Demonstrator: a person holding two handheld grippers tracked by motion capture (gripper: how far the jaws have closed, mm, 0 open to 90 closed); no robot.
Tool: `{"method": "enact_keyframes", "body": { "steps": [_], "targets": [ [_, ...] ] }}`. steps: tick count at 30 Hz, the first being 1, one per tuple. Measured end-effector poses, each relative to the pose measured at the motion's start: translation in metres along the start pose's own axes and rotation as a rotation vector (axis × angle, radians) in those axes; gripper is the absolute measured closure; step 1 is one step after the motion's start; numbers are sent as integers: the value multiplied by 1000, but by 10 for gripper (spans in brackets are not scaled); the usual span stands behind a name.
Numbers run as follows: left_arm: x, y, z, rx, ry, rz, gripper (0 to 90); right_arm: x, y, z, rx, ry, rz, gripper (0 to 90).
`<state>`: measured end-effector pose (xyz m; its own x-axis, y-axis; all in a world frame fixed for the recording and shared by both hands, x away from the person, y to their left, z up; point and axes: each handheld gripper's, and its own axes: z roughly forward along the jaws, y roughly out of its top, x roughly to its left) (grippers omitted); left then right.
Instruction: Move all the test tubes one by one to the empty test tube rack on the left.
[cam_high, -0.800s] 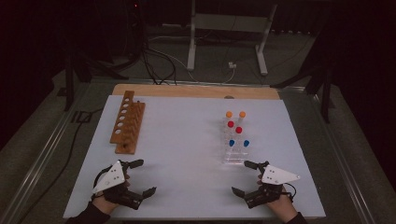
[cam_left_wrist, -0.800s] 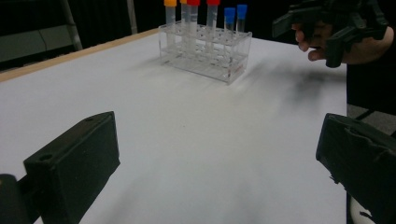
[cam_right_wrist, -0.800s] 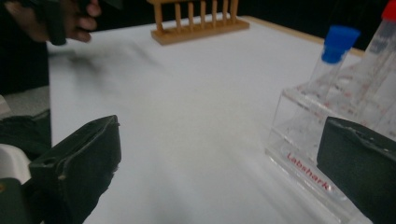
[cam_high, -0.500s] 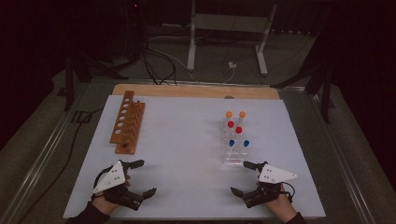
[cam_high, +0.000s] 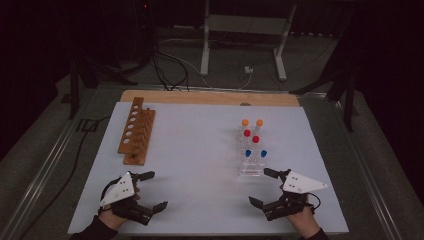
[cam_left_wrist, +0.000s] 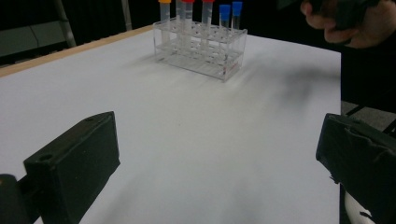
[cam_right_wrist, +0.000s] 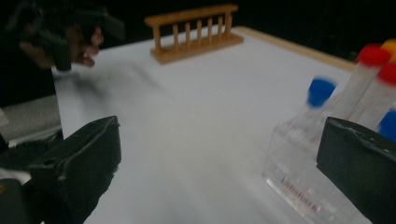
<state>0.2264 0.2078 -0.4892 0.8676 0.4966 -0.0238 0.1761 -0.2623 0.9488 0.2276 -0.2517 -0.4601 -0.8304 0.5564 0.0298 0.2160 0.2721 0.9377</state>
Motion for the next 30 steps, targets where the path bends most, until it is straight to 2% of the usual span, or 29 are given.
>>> {"method": "enact_keyframes", "body": {
  "steps": [4, 7, 10, 14, 23, 27, 30],
  "targets": [
    [1, 0, 0, -2, -2, -5, 3, -1, 14, -7, -36, -21, -5, 0],
    [0, 0, 0, -5, 0, -5, 4, -6, 28, -17, -89, -49, -9, 0],
    [0, 0, 0, -2, -1, -4, 3, -10, 32, -20, -96, -69, -13, 0],
    [0, 0, 0, -4, -1, -7, 4, -20, 40, -24, -113, -119, -12, 0],
    [0, 1, 0, -7, -2, -8, 4, -35, 42, -12, -72, -182, 9, 0],
    [0, 1, 0, -6, -2, -4, 3, -42, 40, -5, -67, -191, 26, 0],
    [0, 1, 0, -5, -2, -5, 4, -51, 37, 1, -61, -217, 54, 0]
  ]
}}
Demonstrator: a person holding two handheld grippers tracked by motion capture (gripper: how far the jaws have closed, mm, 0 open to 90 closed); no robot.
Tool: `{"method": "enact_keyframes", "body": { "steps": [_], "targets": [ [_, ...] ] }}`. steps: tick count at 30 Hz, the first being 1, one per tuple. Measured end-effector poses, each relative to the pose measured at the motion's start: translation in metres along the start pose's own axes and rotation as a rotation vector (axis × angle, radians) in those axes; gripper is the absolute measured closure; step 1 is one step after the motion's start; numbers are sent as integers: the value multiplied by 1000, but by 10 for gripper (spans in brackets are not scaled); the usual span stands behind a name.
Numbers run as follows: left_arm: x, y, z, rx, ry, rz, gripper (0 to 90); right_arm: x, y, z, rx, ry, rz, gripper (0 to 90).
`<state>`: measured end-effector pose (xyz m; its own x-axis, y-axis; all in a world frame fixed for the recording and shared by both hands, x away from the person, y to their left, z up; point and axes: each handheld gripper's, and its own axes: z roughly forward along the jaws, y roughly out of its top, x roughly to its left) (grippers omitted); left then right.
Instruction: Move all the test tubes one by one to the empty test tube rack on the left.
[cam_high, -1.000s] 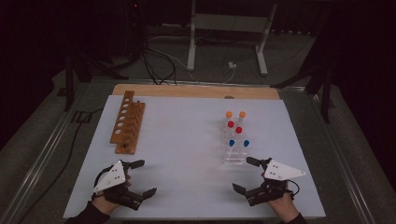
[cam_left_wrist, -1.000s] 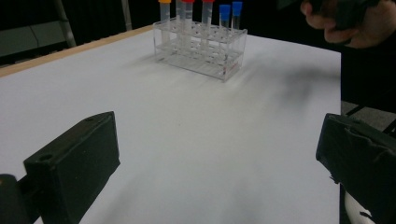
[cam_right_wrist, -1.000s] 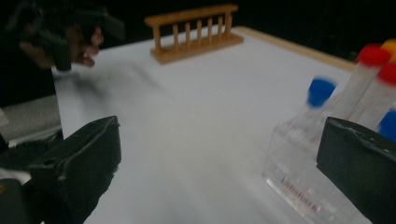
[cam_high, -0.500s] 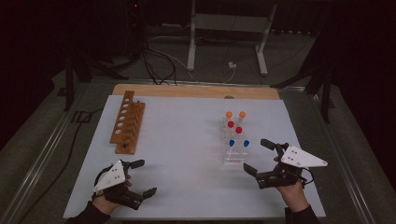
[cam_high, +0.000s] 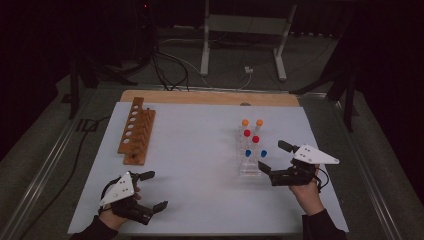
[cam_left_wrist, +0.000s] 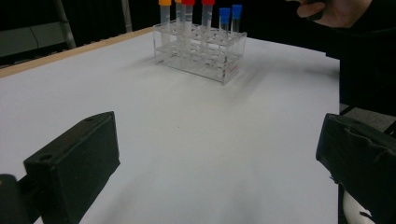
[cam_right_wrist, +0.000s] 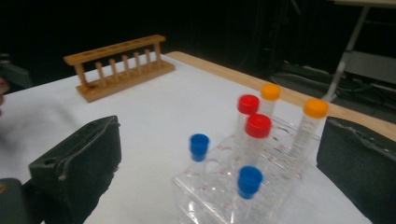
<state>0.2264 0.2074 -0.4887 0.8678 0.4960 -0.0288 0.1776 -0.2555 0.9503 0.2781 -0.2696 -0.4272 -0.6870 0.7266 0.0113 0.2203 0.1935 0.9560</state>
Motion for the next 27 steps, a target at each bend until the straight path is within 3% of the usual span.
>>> {"method": "enact_keyframes", "body": {
  "steps": [6, 15, 21, 26, 27],
  "targets": [
    [0, 0, 0, 0, -2, 3, 3, -9, -9, 7, 21, -29, 38, 0],
    [0, 0, 0, 0, -4, 3, 3, -11, -21, 16, 81, -54, 47, 0],
    [0, 0, 0, -1, -6, 2, 4, -11, -30, 22, 128, -65, 48, 58],
    [0, 0, 0, -1, -6, 4, 4, -12, -37, 26, 194, -52, 51, 185],
    [0, 0, 0, 0, -7, 4, 3, -13, -38, 26, 206, -45, 59, 269]
  ]
}}
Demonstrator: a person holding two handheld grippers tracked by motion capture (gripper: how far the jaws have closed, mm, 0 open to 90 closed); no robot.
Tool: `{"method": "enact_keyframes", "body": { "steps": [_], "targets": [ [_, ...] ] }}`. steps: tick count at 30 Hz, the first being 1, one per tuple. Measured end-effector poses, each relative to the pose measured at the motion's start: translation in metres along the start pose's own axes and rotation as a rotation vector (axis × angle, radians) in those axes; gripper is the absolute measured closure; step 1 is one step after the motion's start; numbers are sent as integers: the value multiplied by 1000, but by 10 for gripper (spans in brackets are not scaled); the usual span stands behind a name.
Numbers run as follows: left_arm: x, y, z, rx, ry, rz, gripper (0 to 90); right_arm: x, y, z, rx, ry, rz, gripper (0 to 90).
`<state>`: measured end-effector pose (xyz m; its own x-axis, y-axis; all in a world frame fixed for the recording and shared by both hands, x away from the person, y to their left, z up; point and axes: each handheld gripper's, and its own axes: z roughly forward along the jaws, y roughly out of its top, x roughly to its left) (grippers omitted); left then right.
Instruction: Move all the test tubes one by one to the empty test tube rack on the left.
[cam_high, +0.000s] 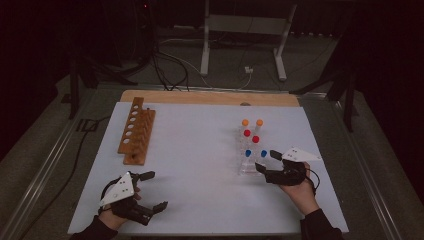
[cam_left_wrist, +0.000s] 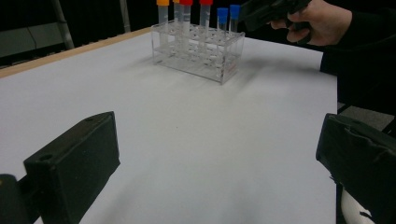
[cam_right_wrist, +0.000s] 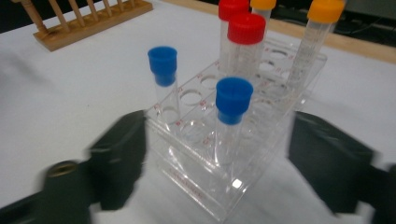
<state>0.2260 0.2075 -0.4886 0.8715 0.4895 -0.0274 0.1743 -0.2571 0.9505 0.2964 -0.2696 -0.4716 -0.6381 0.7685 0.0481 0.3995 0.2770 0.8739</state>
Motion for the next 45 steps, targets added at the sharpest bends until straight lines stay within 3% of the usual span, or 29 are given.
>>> {"method": "enact_keyframes", "body": {
  "steps": [2, 6, 10, 21, 27, 35, 45],
  "targets": [
    [0, 0, 0, 1, 0, 1, 3, 0, 0, 0, 7, -1, 3, 303],
    [0, 0, 0, 1, 0, 2, 3, -3, 0, 1, 32, 3, 17, 476],
    [0, 0, 0, 2, -1, 2, 3, -5, 0, 2, 37, 11, 39, 555],
    [-1, 0, 1, 3, -3, 3, 4, -5, 2, 7, 49, 15, 42, 743],
    [-1, 0, 1, 7, -4, 4, 3, -6, 2, 7, 56, 5, 41, 762],
    [-1, 0, 1, 6, -4, 5, 3, -4, 3, 7, 60, -6, 3, 770],
    [0, -1, 1, 9, -8, 0, 3, -4, 16, -8, 9, -6, -5, 770]
  ]
}}
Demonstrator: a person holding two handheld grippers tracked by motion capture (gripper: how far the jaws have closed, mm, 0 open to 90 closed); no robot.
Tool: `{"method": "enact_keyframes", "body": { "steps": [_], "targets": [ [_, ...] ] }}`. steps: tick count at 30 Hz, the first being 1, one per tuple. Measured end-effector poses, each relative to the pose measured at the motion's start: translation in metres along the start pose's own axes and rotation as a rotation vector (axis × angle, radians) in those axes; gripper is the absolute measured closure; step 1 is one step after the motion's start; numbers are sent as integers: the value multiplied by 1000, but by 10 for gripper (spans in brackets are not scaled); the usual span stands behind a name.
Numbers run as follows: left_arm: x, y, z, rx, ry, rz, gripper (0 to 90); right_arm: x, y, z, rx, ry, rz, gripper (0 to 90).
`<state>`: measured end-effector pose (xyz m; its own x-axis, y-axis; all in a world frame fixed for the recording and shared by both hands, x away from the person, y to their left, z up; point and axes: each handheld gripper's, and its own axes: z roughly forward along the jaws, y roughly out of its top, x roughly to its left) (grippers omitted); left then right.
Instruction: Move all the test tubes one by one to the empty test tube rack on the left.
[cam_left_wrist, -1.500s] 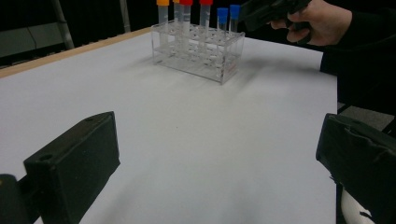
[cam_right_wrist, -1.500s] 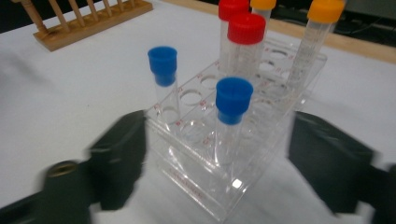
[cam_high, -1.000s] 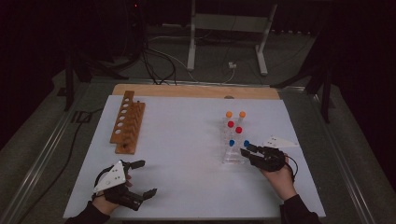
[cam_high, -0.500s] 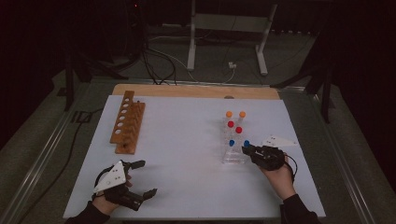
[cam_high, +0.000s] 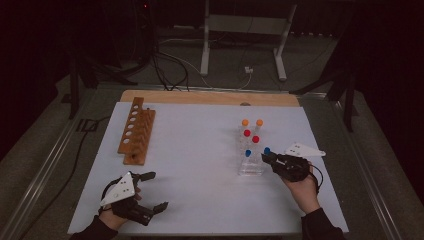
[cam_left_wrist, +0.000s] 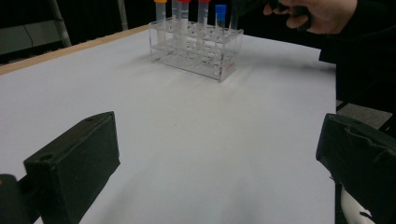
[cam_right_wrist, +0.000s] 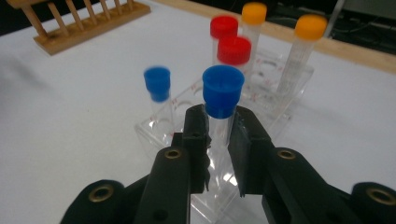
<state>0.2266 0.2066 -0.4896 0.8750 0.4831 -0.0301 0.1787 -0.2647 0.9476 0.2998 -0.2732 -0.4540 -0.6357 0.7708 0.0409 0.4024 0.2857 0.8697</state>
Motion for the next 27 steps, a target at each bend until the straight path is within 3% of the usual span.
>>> {"method": "enact_keyframes", "body": {
  "steps": [9, 17, 24, 27],
  "targets": [
    [0, 0, 0, 0, 2, 0, 4, 2, 17, -18, -58, -18, -11, 770],
    [0, 0, 0, 3, 2, -2, 3, 6, 34, -32, -112, -49, -49, 771],
    [-1, 0, 1, 14, 2, -11, 3, 22, 44, -38, -124, -10, -86, 770],
    [-1, 1, 1, 18, 0, -20, 3, 31, 47, -39, -132, 32, -98, 770]
  ]
}}
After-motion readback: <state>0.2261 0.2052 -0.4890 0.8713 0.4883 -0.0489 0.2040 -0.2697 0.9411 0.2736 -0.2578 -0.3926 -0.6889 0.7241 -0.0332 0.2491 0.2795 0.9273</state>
